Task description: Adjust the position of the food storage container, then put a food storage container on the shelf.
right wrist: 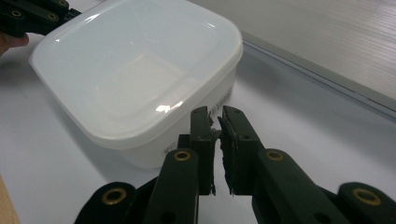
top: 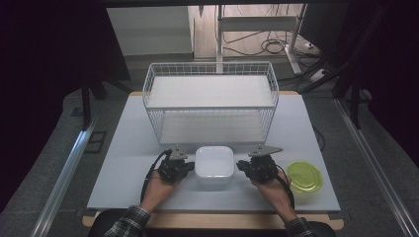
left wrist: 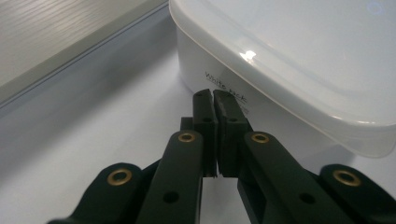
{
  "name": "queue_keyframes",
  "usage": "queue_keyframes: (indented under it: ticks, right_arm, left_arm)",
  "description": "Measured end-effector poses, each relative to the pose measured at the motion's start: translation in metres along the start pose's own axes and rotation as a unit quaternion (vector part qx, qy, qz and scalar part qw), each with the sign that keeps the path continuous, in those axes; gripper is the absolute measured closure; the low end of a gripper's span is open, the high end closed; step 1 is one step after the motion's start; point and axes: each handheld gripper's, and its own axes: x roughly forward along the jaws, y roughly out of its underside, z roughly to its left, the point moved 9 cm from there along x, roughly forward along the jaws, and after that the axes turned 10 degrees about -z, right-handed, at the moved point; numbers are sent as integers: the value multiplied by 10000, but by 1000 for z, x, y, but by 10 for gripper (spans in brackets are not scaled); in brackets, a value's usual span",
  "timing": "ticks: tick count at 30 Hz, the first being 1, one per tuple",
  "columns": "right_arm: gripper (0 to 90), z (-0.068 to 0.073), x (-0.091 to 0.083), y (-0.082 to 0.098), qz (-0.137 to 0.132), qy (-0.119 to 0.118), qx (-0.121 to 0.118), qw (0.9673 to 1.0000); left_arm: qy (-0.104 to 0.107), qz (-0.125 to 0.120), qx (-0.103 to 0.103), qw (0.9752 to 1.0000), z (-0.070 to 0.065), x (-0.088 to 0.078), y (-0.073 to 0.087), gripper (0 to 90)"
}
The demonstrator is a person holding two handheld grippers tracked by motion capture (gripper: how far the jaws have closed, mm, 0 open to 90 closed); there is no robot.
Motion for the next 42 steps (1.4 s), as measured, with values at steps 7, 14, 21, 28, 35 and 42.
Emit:
queue_keyframes:
  ticks: [7, 14, 21, 28, 35, 42]
  right_arm:
    - [770, 2, -6, -1, -41, 68, -173, 9998]
    - [558, 4, -18, -5, -302, 31, -288, 9991]
    - [278, 2, -20, -3, -431, -285, 82, 9986]
    - [102, 2, -13, 3, -288, -355, 174, 9988]
    - [68, 1, -10, 0, -346, -283, 97, 9990]
    - [56, 4, 0, -4, -324, -193, -120, 9992]
  left_arm:
    - [17, -166, -126, 9998, 6, -16, -5, 700]
    - [7, -451, -55, 9990, 10, -34, -9, 413]
    - [203, -449, -68, 9988, 7, -42, -1, 171]
    - [178, -658, 52, 9977, 10, -42, -4, 59]
    - [273, -748, 73, 9968, 7, -36, -5, 25]
    - [307, -605, 30, 9977, 2, -33, -12, 32]
